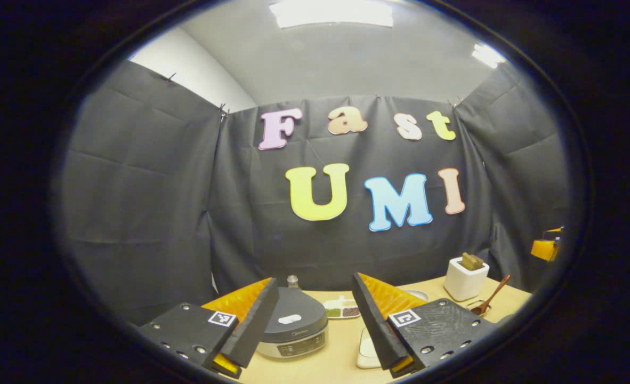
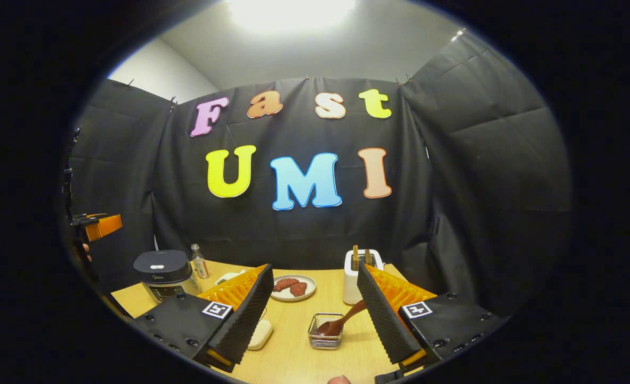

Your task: Close the left gripper, press the button to open the rice cooker; take a wooden spoon from the chopstick holder with the right hand, scoop a spoonful of rice and pour it into the rice cooker, then put the wooden spoon back into the chopstick holder.

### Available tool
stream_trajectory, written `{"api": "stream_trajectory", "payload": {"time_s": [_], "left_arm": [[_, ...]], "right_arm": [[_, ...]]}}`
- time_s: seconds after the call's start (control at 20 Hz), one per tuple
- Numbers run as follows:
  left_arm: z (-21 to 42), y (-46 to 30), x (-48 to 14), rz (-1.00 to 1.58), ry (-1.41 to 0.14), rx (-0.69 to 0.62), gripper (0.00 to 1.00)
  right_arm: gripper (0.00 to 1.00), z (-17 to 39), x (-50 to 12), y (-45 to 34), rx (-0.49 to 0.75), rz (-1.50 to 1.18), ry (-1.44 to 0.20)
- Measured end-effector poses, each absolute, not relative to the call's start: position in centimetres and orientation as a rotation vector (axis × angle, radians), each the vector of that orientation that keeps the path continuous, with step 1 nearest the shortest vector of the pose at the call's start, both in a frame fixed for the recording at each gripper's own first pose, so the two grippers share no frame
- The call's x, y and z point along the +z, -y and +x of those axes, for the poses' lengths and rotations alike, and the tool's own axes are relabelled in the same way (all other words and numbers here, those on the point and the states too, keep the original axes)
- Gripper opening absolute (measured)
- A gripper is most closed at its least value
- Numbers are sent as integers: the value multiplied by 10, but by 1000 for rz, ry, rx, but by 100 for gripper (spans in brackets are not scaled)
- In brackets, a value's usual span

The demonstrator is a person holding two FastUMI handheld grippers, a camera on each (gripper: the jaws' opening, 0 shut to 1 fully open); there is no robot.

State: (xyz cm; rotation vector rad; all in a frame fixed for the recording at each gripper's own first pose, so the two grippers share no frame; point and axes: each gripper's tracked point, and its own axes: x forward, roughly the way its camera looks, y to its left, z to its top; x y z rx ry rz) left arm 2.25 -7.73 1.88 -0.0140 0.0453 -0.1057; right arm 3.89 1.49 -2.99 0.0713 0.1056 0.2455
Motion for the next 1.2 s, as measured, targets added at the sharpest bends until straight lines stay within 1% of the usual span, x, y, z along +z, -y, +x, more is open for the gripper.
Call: {"api": "stream_trajectory", "payload": {"time_s": [0.25,0.3,0.45,0.5,1.2], "left_arm": [[-5,68,36,27,-8,-141,85],[-9,69,36,26,-7,-150,85],[-19,68,37,12,-12,-171,85],[-22,67,37,11,-10,-174,85],[-32,42,43,-12,1,-182,85]], "right_arm": [[98,16,-25,-35,251,91,-98],[93,11,-22,-38,257,91,-90],[93,6,-12,-42,252,92,-62],[98,3,-10,-43,251,99,-56],[98,-14,5,-36,187,124,-32]]}}
